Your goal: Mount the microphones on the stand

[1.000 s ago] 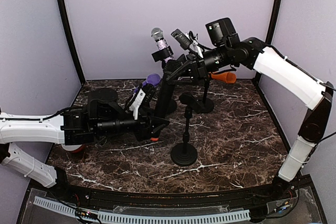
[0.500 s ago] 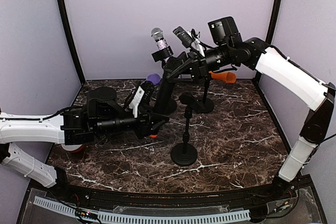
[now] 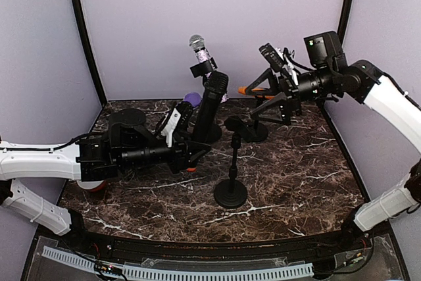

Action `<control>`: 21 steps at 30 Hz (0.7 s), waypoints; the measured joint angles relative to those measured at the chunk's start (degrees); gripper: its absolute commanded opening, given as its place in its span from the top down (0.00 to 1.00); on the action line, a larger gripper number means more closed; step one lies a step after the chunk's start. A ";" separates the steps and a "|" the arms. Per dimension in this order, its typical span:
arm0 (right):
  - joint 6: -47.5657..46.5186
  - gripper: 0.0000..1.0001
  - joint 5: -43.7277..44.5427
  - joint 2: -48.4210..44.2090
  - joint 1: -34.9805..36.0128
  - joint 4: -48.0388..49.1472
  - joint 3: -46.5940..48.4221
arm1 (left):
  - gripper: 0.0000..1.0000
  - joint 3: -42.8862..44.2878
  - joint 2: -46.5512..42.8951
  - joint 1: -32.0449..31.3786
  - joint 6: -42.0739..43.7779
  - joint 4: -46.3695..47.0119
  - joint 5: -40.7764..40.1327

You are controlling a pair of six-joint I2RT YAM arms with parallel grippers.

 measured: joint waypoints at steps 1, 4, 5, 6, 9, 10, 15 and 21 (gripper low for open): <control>-0.68 0.09 0.31 -0.81 -0.28 -0.24 -1.51 | 1.00 0.00 -0.07 0.07 0.09 -0.11 -0.20; -2.60 0.12 0.66 -2.49 -0.39 -0.57 -6.86 | 1.00 0.00 -0.28 0.39 0.61 -0.24 -0.70; -3.26 0.14 0.79 -2.67 -0.37 -0.57 -8.61 | 1.00 0.00 -0.39 0.48 0.79 -0.28 -0.76; -3.61 0.14 0.98 -2.67 -0.37 -0.59 -9.86 | 1.00 0.09 -0.50 0.59 1.01 -0.59 -0.87; -3.67 0.16 1.79 -2.49 -0.37 -0.20 -11.89 | 1.00 0.20 -0.61 0.79 1.46 -1.33 -0.83; -3.65 0.17 2.05 -2.38 -0.37 0.09 -12.02 | 1.00 0.20 -0.61 0.85 1.55 -1.44 -0.76; -4.37 0.21 1.79 -1.88 -0.35 2.43 -12.28 | 1.00 0.81 -0.59 0.90 1.57 -2.75 -0.11; -6.82 0.30 0.76 -1.66 -0.28 3.52 -15.10 | 1.00 1.99 -0.44 0.92 1.57 -3.50 0.22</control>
